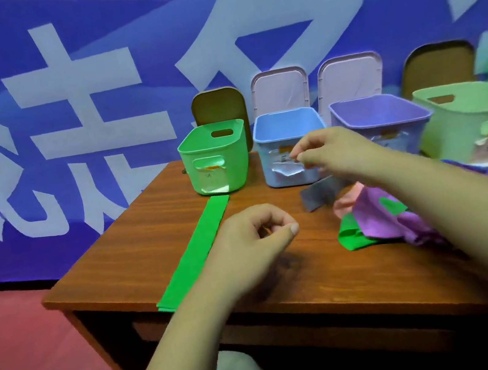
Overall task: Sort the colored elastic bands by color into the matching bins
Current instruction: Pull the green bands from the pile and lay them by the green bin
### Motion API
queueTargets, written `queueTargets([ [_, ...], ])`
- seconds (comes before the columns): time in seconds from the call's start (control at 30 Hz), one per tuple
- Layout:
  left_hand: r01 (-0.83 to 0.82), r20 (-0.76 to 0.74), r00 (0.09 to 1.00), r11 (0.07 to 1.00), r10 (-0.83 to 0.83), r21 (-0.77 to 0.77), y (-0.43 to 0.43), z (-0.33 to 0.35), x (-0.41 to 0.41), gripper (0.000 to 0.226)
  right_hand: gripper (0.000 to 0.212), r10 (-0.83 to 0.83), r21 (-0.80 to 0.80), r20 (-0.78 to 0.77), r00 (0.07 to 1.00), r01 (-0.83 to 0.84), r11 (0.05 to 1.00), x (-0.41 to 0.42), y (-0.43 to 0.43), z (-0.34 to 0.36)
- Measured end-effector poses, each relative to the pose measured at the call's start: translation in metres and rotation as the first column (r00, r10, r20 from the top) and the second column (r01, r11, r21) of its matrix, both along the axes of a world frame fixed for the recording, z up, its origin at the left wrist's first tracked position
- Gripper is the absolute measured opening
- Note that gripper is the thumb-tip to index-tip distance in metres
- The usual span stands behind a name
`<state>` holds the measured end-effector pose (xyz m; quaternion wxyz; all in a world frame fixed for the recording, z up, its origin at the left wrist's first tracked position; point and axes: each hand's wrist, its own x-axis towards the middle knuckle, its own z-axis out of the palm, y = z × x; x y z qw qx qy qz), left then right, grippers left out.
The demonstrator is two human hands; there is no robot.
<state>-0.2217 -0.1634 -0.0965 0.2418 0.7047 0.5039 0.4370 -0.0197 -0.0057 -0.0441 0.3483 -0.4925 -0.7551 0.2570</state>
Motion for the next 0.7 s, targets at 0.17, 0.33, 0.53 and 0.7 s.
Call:
queueTargets([
  [0.17, 0.167, -0.046, 0.985, 0.986, -0.168, -0.022, 0.046, 0.002, 0.080, 0.005, 0.016, -0.099, 0.059, -0.007, 0.995, 0.099, 0.993, 0.100, -0.023, 0.004],
  [0.33, 0.108, -0.372, 0.913, 0.980, -0.164, -0.167, 0.091, -0.011, 0.118, 0.032, 0.012, -0.158, 0.079, 0.075, 0.985, 0.152, 0.985, 0.161, -0.049, -0.017],
  [0.53, 0.163, -0.278, 0.930, 0.948, -0.240, -0.275, 0.097, -0.033, 0.116, 0.056, 0.027, -0.068, 0.198, 0.289, 0.955, 0.010, 0.980, 0.173, -0.067, -0.056],
  [0.7, 0.083, 0.043, 0.996, 0.965, -0.075, -0.247, 0.103, -0.039, 0.107, 0.017, 0.058, 0.014, 0.321, 0.410, 0.912, -0.159, 0.934, 0.153, -0.070, -0.074],
])
